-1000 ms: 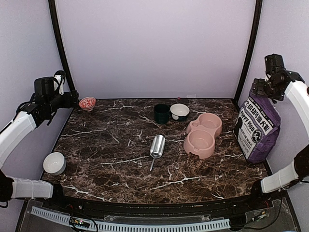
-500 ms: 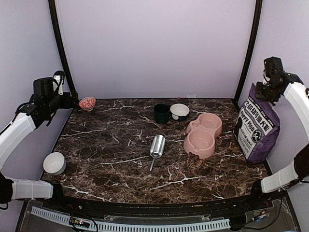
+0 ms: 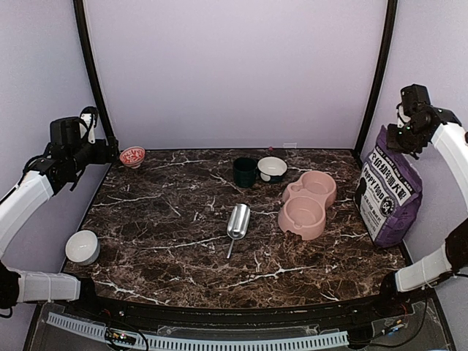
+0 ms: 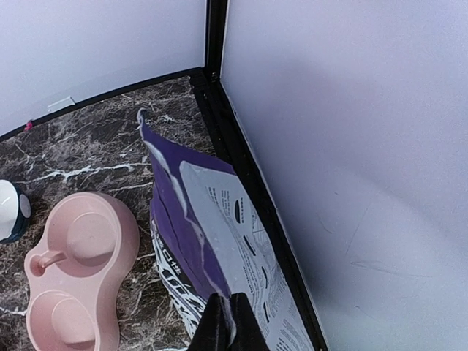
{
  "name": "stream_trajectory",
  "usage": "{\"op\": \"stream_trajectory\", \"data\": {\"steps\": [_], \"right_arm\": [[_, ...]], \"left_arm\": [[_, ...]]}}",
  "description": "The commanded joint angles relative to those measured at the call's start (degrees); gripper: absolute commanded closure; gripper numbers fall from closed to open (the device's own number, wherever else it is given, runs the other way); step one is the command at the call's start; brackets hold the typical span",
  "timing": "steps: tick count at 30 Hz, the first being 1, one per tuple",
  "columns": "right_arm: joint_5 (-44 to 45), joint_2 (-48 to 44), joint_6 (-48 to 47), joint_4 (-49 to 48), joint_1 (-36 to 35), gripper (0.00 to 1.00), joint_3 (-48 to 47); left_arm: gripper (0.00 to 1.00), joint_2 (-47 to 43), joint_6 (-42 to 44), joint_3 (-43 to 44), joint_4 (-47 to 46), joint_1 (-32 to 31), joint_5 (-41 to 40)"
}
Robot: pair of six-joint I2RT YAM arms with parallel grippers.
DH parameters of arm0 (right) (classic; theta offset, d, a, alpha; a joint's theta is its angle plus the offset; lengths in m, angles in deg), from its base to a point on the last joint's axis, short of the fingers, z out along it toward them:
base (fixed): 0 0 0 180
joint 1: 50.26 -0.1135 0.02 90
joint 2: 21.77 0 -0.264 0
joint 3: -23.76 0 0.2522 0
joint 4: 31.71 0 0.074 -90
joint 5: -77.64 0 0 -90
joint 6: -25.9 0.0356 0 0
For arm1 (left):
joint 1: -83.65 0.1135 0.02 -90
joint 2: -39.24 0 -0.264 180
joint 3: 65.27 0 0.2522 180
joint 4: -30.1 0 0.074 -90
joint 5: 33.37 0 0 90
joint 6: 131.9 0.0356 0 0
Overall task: Serve the pet food
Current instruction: Pick up the pet food bag from the corner of the board.
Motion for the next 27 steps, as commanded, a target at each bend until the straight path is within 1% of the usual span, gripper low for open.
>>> {"op": "stream_trajectory", "data": {"steps": [1, 12, 22, 27], "right_arm": [[-0.55, -1.49, 0.71, -5.3, 0.35, 1.0, -8.94], [-3.63, -1.26, 0.22, -5.62, 0.27, 1.0, -19.51], [-12.16, 0.08, 2.53, -7.04, -0.07, 1.0, -27.22], [-16.96, 1.81, 3.76, -9.03, -2.2, 1.0, -31.35]], "left_arm": [[0.02, -1.57, 0.44, -0.65, -1.25, 0.3, 0.83], [0.02, -2.22, 0.4, -1.01, -1.8, 0.17, 1.13], [0.02, -2.39, 0.31, -0.98, -1.72, 0.0, 1.13], [0.02, -2.78, 0.27, -1.25, -2.19, -0.11, 0.8]]}}
